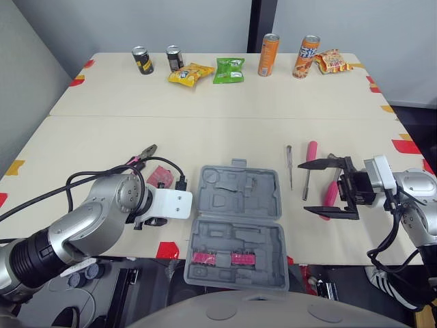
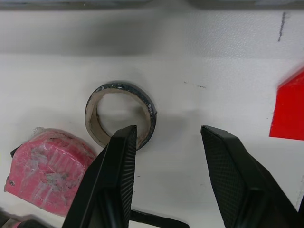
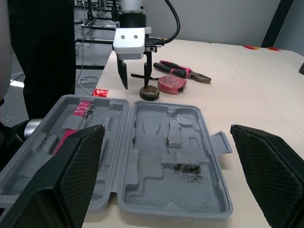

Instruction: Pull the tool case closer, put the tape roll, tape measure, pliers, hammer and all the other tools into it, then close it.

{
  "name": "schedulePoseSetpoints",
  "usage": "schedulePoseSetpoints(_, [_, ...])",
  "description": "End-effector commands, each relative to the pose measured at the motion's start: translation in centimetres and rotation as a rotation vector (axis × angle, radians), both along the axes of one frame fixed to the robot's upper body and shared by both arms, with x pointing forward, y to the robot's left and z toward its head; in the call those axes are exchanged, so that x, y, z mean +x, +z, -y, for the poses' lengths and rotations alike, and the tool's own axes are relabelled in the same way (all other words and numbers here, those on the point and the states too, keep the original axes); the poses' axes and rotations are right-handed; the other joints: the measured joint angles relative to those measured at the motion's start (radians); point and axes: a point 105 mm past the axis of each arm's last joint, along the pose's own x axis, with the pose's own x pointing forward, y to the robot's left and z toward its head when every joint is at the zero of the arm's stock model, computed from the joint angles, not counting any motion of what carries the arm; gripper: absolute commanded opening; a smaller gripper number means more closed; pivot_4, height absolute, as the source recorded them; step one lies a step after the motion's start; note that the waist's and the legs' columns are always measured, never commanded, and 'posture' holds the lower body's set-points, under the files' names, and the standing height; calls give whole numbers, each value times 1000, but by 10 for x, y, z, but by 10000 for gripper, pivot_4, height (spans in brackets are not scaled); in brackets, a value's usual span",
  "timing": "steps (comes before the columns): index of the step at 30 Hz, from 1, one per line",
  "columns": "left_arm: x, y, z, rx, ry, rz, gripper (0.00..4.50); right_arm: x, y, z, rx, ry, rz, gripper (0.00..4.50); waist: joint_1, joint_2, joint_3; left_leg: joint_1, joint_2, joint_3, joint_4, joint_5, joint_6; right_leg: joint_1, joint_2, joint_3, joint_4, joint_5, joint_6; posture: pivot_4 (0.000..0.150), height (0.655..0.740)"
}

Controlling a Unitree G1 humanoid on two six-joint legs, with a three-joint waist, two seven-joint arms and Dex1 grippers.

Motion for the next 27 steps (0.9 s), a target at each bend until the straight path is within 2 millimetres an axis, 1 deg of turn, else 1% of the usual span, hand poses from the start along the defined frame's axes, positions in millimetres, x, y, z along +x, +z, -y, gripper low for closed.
schedulePoseSetpoints(1, [5, 6, -1, 8, 2, 35, 22634, -3, 7, 3, -2, 20, 32, 45000, 0, 0, 0, 0, 0, 0, 0, 0, 0, 0, 0, 0, 0, 0, 0, 1500, 7400])
schedulePoseSetpoints(7, [5, -2, -1, 9, 8, 18, 22634, -4, 7, 3, 0, 21, 33, 45000, 0, 0, 0, 0, 0, 0, 0, 0, 0, 0, 0, 0, 0, 0, 0, 1500, 7400])
schedulePoseSetpoints(10, [9, -2, 2, -1, 13, 26, 14962, -4, 7, 4, 0, 20, 33, 45000, 1, 0, 0, 0, 0, 0, 0, 0, 0, 0, 0, 0, 0, 0, 0, 1500, 7400])
schedulePoseSetpoints(14, [10, 0, 3, 1, 11, 23, 564, -4, 7, 3, 1, 20, 34, 45000, -1, 0, 0, 0, 0, 0, 0, 0, 0, 0, 0, 0, 0, 0, 0, 1500, 7400])
schedulePoseSetpoints(19, [11, 4, 4, -4, 10, 30, 219, -4, 8, 1, 3, 24, 36, 45000, 0, 0, 0, 0, 0, 0, 0, 0, 0, 0, 0, 0, 0, 0, 0, 1500, 7400])
schedulePoseSetpoints(21, [9, 9, 6, -19, 13, 21, 219, -3, 9, 0, 3, 25, 36, 45000, 0, 0, 0, 0, 0, 0, 0, 0, 0, 0, 0, 0, 0, 0, 0, 1500, 7400])
schedulePoseSetpoints(23, [7, 17, 7, -34, 14, 5, 219, -3, 9, 0, 4, 27, 36, 45000, -1, 0, 0, 0, 0, 0, 0, 0, 0, 0, 0, 0, 0, 0, 0, 1500, 7400])
schedulePoseSetpoints(25, [6, 28, 15, -101, 31, -6, 219, -3, 9, 0, 5, 27, 33, 45000, 0, 0, 0, 0, 0, 0, 0, 0, 0, 0, 0, 0, 0, 0, 0, 1500, 7400])
schedulePoseSetpoints(27, [11, 40, 23, -164, 32, 7, 219, -3, 9, 1, 5, 27, 29, 45000, 0, 0, 0, 0, 0, 0, 0, 0, 0, 0, 0, 0, 0, 0, 0, 1500, 7400])
